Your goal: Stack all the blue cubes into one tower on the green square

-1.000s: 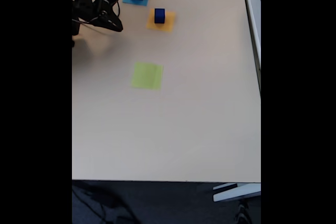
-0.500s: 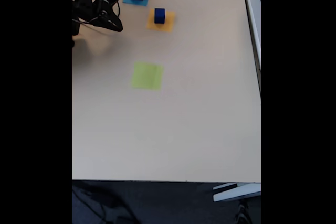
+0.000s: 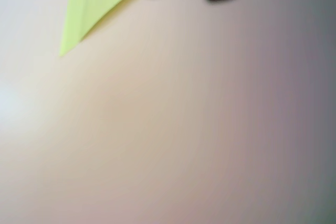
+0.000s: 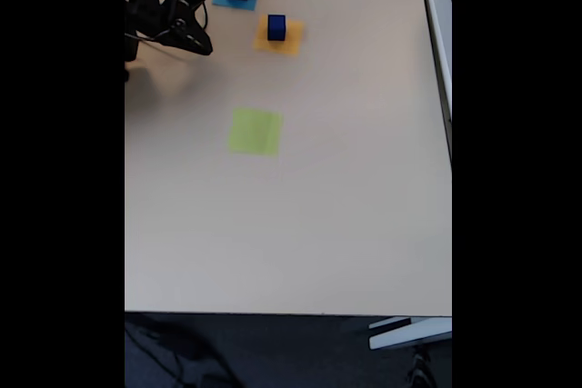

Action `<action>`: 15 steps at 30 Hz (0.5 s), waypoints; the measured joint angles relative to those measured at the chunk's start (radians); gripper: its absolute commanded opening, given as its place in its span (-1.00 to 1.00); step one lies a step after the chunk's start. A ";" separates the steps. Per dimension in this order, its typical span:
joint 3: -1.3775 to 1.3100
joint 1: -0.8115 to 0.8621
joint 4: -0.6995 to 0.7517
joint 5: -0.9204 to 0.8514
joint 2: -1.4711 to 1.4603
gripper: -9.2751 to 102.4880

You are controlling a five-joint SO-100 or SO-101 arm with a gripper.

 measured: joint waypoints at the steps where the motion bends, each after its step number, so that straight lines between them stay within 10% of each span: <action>1: 0.000 0.000 -0.005 0.000 0.000 -0.83; 15: 0.000 0.000 -0.331 0.368 0.000 -0.83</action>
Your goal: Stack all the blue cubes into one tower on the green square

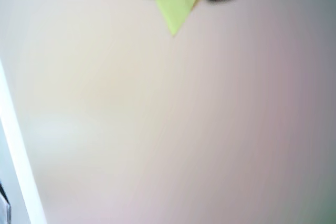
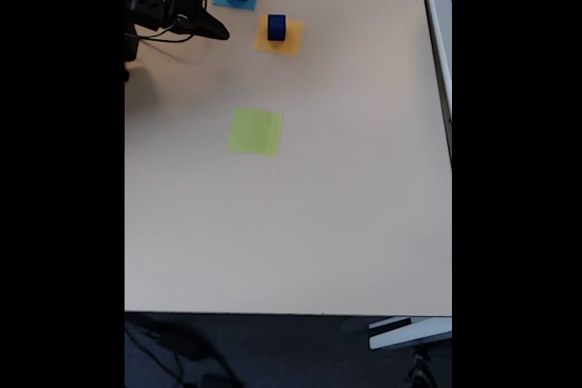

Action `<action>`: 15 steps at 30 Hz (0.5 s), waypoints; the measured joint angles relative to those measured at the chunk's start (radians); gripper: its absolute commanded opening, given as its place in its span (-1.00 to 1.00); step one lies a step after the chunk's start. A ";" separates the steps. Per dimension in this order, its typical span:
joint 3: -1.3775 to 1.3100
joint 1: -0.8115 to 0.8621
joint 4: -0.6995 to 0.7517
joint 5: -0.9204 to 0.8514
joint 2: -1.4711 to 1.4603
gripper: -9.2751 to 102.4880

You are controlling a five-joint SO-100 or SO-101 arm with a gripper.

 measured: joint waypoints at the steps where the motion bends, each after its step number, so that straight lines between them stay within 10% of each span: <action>1: 0.000 0.000 -0.015 0.021 0.000 -0.83; 15: -0.028 -0.003 -0.074 0.295 0.000 -0.83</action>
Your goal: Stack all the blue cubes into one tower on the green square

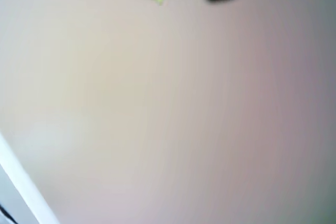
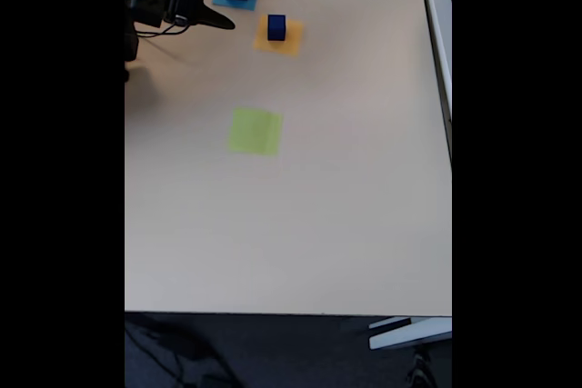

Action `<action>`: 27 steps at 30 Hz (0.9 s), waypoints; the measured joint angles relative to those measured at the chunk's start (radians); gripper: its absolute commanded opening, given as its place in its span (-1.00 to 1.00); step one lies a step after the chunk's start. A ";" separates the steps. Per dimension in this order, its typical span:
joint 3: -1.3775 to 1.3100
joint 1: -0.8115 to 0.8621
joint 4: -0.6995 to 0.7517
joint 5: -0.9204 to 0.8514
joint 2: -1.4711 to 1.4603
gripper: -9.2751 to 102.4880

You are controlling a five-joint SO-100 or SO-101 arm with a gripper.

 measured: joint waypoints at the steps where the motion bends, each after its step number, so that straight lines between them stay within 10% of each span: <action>1: -0.002 0.009 0.000 0.025 0.000 -0.83; 27: -0.077 -0.092 -0.021 0.618 0.000 -0.83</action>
